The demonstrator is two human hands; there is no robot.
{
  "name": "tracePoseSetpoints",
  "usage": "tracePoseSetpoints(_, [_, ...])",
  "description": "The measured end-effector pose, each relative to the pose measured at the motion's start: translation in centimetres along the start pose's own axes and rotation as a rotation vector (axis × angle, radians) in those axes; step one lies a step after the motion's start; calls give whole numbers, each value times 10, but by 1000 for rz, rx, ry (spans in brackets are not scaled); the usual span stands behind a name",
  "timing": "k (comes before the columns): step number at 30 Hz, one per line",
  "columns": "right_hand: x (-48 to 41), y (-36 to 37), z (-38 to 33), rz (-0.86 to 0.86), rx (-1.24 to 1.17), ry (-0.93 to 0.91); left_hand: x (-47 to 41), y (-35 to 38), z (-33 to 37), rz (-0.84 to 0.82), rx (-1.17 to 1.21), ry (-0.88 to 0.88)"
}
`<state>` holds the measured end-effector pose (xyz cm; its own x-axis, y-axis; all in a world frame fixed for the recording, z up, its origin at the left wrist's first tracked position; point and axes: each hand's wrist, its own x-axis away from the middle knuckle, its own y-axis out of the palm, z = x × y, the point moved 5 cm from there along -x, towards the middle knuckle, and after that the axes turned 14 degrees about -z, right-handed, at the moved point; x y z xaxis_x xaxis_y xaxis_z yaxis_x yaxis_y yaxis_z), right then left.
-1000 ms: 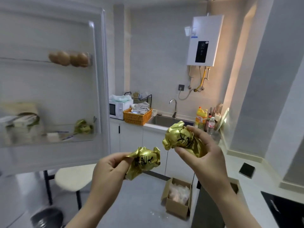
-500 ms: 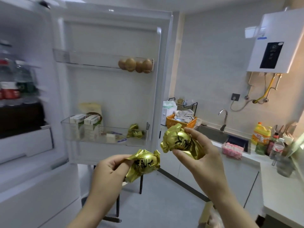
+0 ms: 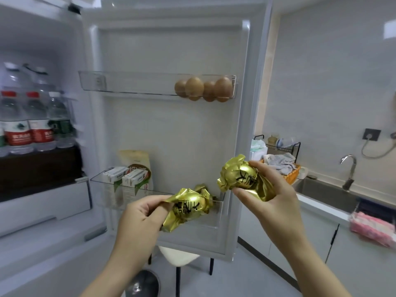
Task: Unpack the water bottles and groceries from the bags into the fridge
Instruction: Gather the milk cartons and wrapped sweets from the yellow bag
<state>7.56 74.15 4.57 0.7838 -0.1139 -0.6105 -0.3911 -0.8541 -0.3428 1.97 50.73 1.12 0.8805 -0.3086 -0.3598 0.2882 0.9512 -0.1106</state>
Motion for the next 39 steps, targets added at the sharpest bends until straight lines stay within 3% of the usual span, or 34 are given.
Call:
tracePoseSetpoints(16, [-60,73,80,45,163,114,-105,-50,-26,26,-171,41])
tracePoseSetpoints(29, [-54,77,96,56,282,132,-151,-33,-52,-123,-450,-22])
tracePoseSetpoints(32, [-54,75,97,62,252,143,-155,-32,-56,-228,-453,-62])
tracePoseSetpoints(39, [-52,74,95,75,169,159,-175,-2,-59,-651,-564,-238])
